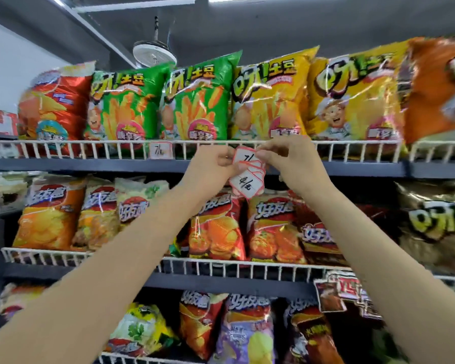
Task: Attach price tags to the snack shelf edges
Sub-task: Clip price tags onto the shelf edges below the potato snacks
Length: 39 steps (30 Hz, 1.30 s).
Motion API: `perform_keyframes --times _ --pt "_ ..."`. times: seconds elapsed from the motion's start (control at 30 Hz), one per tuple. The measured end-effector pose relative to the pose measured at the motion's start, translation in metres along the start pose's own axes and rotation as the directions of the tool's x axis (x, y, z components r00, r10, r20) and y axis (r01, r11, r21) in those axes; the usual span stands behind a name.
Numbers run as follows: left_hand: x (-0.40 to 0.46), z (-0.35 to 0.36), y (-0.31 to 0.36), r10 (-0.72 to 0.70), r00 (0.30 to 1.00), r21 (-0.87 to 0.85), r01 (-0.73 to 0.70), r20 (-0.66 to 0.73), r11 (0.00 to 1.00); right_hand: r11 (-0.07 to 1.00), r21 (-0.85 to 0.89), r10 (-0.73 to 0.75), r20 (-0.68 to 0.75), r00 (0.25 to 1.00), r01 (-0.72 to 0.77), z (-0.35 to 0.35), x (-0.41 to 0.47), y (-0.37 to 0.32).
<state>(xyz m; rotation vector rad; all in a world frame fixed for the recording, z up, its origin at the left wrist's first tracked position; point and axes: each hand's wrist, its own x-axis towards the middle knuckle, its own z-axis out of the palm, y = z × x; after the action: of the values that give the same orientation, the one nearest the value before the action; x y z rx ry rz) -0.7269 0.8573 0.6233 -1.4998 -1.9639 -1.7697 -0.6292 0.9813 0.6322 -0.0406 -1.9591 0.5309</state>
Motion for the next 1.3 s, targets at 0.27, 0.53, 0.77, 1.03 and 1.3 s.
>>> perform_keyframes --times 0.27,0.53,0.77,1.03,1.3 --pt "-0.044 0.114 0.052 -0.056 0.998 -0.081 0.058 0.021 0.995 0.997 -0.026 0.067 -0.035 0.997 -0.068 -0.112 -0.066 0.027" --pt "-0.063 0.218 0.113 0.031 1.0 0.058 -0.031 0.002 0.998 0.986 0.053 0.16 -0.102 0.982 -0.155 -0.218 -0.109 0.061" --pt "-0.048 0.338 0.159 0.202 0.976 0.167 -0.187 -0.076 0.968 0.984 0.087 0.169 -0.223 0.96 -0.153 -0.321 -0.122 0.119" --pt "-0.02 0.48 0.194 0.219 0.972 0.219 -0.196 -0.085 0.956 0.973 0.07 0.226 -0.091 0.97 -0.221 -0.443 -0.12 0.214" --pt "-0.011 0.519 0.203 0.069 0.987 0.229 -0.035 -0.145 0.973 0.96 0.139 0.243 0.011 0.97 -0.243 -0.471 -0.117 0.254"
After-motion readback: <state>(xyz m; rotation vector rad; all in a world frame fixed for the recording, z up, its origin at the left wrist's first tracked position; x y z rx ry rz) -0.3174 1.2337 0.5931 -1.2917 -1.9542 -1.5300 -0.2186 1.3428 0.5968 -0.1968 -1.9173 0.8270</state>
